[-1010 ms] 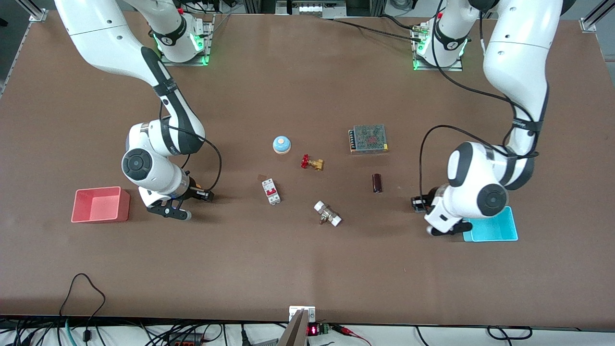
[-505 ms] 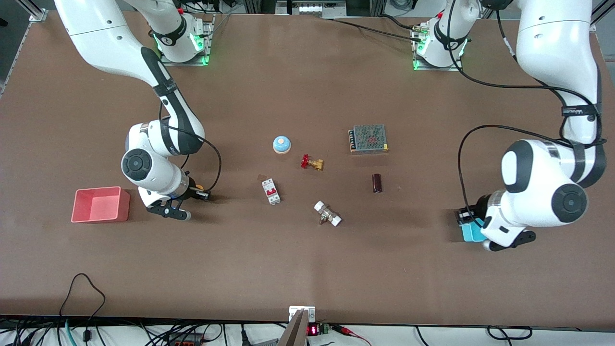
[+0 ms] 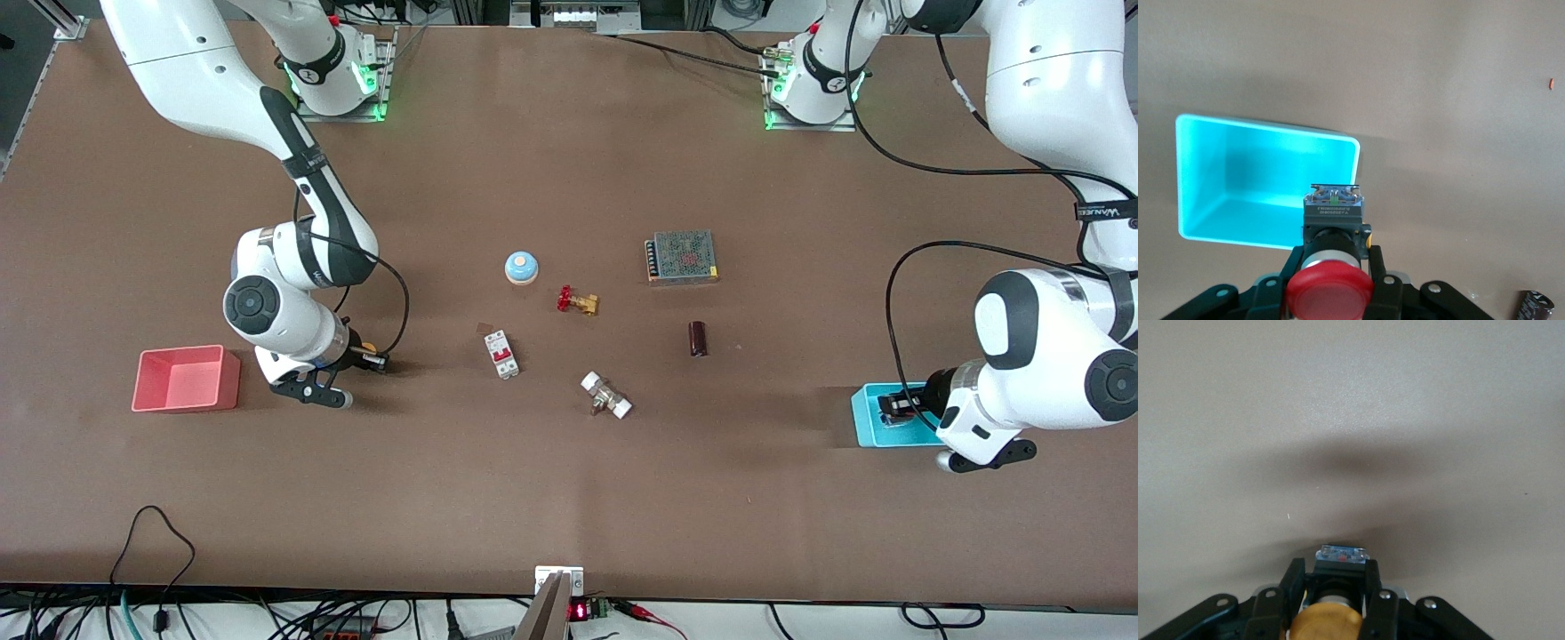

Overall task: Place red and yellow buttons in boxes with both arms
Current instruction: 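Lift the yellow button with the right gripper while the left gripper lifts red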

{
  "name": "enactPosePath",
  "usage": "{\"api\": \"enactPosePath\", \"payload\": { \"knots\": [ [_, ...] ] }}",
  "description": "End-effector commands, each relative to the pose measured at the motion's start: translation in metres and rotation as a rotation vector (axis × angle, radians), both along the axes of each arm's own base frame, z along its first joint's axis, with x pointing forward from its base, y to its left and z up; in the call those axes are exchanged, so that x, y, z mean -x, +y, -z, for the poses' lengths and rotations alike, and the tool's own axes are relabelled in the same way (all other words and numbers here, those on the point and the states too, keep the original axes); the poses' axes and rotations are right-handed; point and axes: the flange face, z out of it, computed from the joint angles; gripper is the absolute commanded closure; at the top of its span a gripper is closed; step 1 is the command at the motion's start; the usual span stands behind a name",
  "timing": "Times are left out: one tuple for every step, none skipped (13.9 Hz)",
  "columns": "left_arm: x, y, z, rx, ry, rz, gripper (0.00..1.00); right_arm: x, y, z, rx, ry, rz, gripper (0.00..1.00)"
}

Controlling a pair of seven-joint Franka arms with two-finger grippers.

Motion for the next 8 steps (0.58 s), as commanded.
{"api": "enactPosePath", "payload": {
  "knots": [
    [-0.015,0.02,0.003,-0.007,-0.024,0.064,0.9,-0.003,0.0,-0.027,-0.002,0.016,-0.016,0.73],
    [-0.017,0.028,0.007,-0.005,-0.026,0.085,0.9,-0.004,0.0,-0.031,-0.001,0.021,-0.025,0.73],
    [-0.018,0.031,0.011,-0.004,-0.026,0.101,0.91,-0.005,0.001,-0.042,-0.002,0.016,-0.046,0.73],
    [-0.019,0.035,0.014,-0.003,-0.026,0.108,0.91,-0.006,-0.003,-0.055,-0.003,0.005,-0.079,0.73],
    [-0.019,0.036,0.016,-0.004,-0.023,0.111,0.92,-0.006,-0.013,-0.071,0.002,0.002,-0.107,0.73],
    [-0.018,0.037,0.02,-0.017,-0.014,0.118,0.93,-0.006,-0.024,-0.092,0.005,0.003,-0.141,0.73],
    [-0.017,0.039,0.027,-0.039,0.001,0.128,0.93,-0.005,-0.037,-0.113,0.004,0.0,-0.175,0.73],
    [-0.016,0.04,0.031,-0.05,0.009,0.134,0.93,-0.005,-0.053,-0.132,0.001,-0.017,-0.197,0.73]
  ]
}}
